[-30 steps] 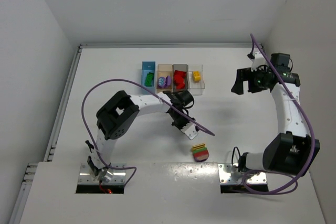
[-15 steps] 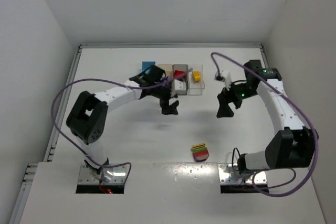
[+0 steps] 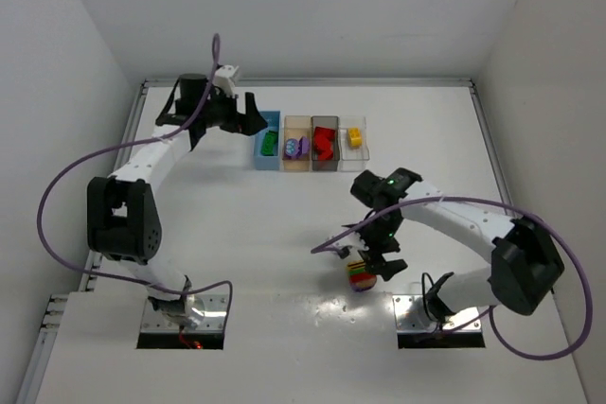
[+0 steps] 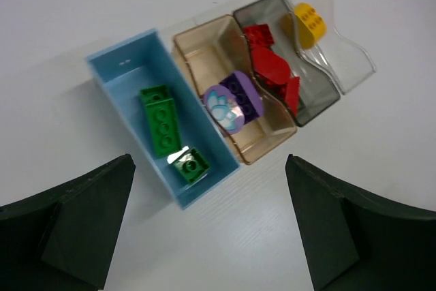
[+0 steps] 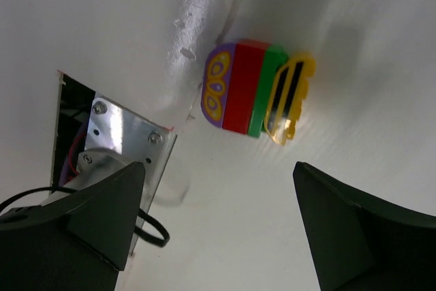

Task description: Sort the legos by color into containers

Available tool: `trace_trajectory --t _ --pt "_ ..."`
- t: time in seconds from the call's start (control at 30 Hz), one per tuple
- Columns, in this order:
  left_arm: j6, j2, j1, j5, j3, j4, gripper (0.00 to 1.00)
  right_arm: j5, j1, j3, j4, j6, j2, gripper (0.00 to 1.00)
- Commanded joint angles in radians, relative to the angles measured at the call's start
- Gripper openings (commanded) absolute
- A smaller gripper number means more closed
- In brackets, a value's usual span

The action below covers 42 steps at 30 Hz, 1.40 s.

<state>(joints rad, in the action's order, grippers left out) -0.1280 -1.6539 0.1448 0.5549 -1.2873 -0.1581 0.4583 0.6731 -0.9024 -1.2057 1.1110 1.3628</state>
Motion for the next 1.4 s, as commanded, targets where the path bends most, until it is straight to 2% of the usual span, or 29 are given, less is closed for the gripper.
trace_trajectory --t 0.0,0.2,0.27,0.4,0.63,0.8,0.93,1.0,1.03,1.07,1.13,1.17,1.23,1.37 --pt "-0.079 0.094 -0.048 -0.026 0.008 -0.021 1.00 0.009 0.088 0.020 0.106 -0.042 0.068 0.89" --pt "-0.030 0.200 -0.113 -0.035 0.091 -0.021 1.00 -0.026 0.201 0.056 0.286 -0.305 0.172 0.89" --pt "-0.018 0.209 -0.113 -0.044 0.123 -0.012 1.00 -0.046 0.232 0.065 0.313 -0.345 0.193 0.95" --pt "0.001 0.232 -0.113 -0.044 0.155 -0.001 1.00 -0.098 0.263 0.115 0.400 -0.439 0.193 0.97" --pt "0.001 0.212 -0.113 -0.021 0.174 0.029 1.00 -0.178 0.263 0.137 0.452 -0.473 0.174 1.00" --pt "-0.010 0.212 -0.113 -0.030 0.174 0.052 1.00 -0.239 0.263 0.215 0.507 -0.497 0.139 1.00" --pt "-0.019 0.203 -0.102 -0.041 0.174 0.061 1.00 -0.273 0.253 0.235 0.557 -0.545 0.130 0.90" --pt "-0.019 0.212 -0.102 -0.041 0.174 0.061 1.00 -0.273 0.253 0.235 0.577 -0.557 0.139 0.77" --pt "-0.019 0.212 -0.093 -0.041 0.183 0.071 1.00 -0.273 0.253 0.235 0.577 -0.557 0.139 0.68" --pt "-0.019 0.224 -0.093 -0.050 0.183 0.071 1.00 -0.273 0.244 0.235 0.577 -0.557 0.139 0.52" --pt "-0.041 0.236 -0.084 -0.050 0.192 0.071 1.00 -0.244 0.233 0.197 0.563 -0.557 0.139 0.32" --pt "-0.057 0.252 -0.083 -0.026 0.204 0.071 1.00 -0.227 0.215 0.180 0.563 -0.557 0.127 0.16" --pt "-0.143 0.261 -0.083 -0.004 0.233 0.071 1.00 -0.187 0.171 0.100 0.538 -0.595 0.127 0.04" --pt "-0.274 0.324 -0.083 0.045 0.314 0.071 1.00 -0.155 0.085 -0.086 0.581 -0.671 0.136 0.02"
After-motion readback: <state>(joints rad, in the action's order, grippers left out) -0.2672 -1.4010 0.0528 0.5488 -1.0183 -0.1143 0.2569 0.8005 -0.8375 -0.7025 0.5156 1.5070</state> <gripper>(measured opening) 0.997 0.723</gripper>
